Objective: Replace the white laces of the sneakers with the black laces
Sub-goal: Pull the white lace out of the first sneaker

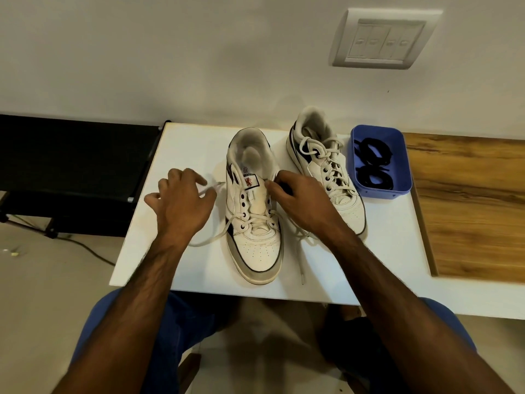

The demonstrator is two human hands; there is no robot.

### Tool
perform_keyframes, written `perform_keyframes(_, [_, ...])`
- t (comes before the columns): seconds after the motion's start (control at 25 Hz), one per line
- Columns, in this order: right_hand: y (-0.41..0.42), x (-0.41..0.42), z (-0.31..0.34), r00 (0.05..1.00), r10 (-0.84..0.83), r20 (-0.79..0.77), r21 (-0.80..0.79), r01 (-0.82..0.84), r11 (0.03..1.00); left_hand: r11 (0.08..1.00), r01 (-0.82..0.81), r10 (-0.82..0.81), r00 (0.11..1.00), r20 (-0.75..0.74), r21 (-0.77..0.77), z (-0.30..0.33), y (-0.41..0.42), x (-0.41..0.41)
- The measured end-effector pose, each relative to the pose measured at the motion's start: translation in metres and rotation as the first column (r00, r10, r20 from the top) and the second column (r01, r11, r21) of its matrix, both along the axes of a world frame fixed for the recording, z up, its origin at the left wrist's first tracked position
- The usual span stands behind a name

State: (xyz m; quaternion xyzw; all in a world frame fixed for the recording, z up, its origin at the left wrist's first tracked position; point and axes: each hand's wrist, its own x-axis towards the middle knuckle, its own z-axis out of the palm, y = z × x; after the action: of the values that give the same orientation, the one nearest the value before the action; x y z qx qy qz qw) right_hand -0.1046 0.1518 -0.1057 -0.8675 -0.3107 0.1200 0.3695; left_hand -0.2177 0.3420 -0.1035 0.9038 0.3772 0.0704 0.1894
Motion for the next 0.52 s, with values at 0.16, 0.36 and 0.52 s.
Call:
perform_keyframes(0.16, [-0.001, -0.007, 0.004, 0.974, 0.216, 0.074, 0.039, -0.219, 0.975, 0.978, 0.192, -0.157, 0.933, 0.323, -0.079, 0.005, -0.014, 0.006])
perform_keyframes(0.36, [0.004, -0.017, 0.007, 0.911, 0.313, 0.268, -0.159, -0.278, 0.947, 0.891, 0.365, -0.304, 0.921, 0.243, -0.269, 0.008, -0.033, 0.008])
perform_keyframes(0.52, [0.01, -0.026, 0.006, 0.908, 0.317, 0.274, -0.174, -0.278, 0.945, 0.861, 0.405, -0.322, 0.902, 0.287, -0.307, 0.01, -0.027, 0.005])
